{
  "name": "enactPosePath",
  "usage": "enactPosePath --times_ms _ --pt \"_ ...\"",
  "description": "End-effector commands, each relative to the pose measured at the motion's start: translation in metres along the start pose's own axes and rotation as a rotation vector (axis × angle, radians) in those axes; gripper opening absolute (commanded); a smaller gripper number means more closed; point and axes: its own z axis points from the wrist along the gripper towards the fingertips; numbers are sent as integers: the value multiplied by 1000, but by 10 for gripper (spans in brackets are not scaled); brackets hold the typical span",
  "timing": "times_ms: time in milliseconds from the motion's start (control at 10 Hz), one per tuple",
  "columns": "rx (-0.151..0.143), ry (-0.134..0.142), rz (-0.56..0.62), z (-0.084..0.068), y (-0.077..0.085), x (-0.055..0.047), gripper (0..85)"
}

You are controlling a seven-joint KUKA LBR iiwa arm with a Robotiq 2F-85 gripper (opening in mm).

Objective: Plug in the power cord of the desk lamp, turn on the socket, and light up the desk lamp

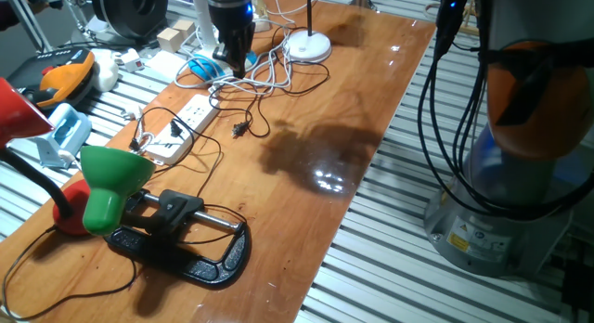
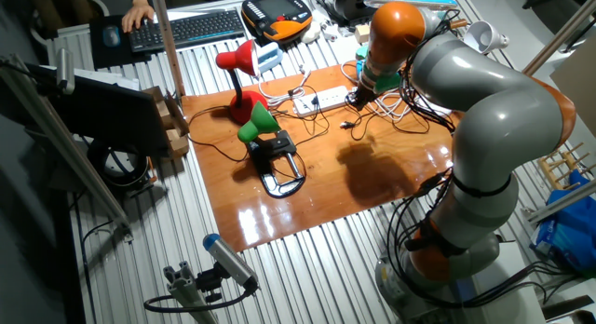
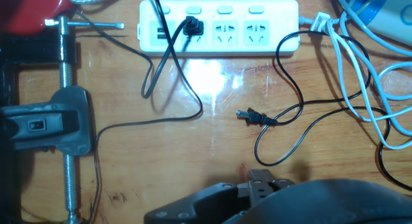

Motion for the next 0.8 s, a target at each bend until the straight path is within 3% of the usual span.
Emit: enactPosePath --times_ms 0,200,400,700 --pt "-1 1 0 0 1 -2 0" --pt "13 0 7 -1 8 -10 0" --pt "9 -9 17 3 20 -18 0" --pt "28 -1 35 -2 43 -29 0"
